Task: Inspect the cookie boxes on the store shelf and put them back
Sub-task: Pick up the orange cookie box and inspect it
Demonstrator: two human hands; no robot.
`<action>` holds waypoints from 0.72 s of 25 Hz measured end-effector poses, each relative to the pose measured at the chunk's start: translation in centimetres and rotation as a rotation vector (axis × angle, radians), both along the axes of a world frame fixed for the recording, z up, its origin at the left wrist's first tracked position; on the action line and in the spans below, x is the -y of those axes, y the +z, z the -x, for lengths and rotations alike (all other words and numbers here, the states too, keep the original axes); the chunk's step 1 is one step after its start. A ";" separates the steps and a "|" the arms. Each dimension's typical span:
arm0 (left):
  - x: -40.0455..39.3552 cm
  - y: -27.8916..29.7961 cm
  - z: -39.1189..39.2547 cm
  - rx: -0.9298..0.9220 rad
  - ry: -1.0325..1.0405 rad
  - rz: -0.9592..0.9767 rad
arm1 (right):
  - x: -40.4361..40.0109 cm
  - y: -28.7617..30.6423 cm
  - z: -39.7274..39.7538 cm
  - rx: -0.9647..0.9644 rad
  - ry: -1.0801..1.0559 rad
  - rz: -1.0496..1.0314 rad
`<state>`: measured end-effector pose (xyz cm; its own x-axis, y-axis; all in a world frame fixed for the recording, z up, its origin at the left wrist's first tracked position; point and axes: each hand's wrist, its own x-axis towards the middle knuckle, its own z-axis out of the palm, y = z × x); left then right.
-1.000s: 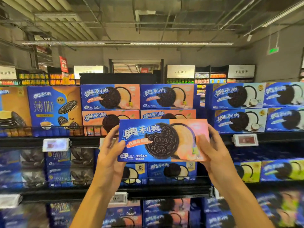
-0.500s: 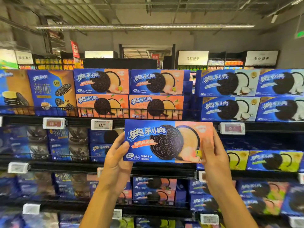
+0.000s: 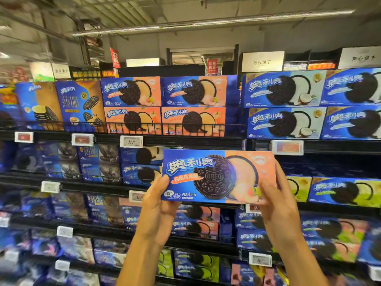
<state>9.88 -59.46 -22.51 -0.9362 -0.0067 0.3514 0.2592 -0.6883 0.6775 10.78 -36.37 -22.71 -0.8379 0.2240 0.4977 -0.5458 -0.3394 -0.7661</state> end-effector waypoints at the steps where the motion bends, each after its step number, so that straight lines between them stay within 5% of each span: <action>1: -0.3 -0.4 -0.4 0.006 0.006 -0.012 | -0.3 -0.3 -0.2 0.006 0.002 0.013; 11: -2.4 -1.8 -3.2 0.016 -0.088 -0.139 | -1.3 -2.9 -0.8 0.158 -0.018 0.154; 18: -7.1 -0.1 -5.7 -0.165 0.224 0.310 | 0.5 -4.5 2.2 0.539 0.235 0.521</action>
<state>15.60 -52.32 -22.62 -0.8546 -0.0742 0.5139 0.5018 -0.3724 0.7807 8.62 -36.88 -27.18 -0.9883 0.1034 -0.1117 -0.0129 -0.7880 -0.6155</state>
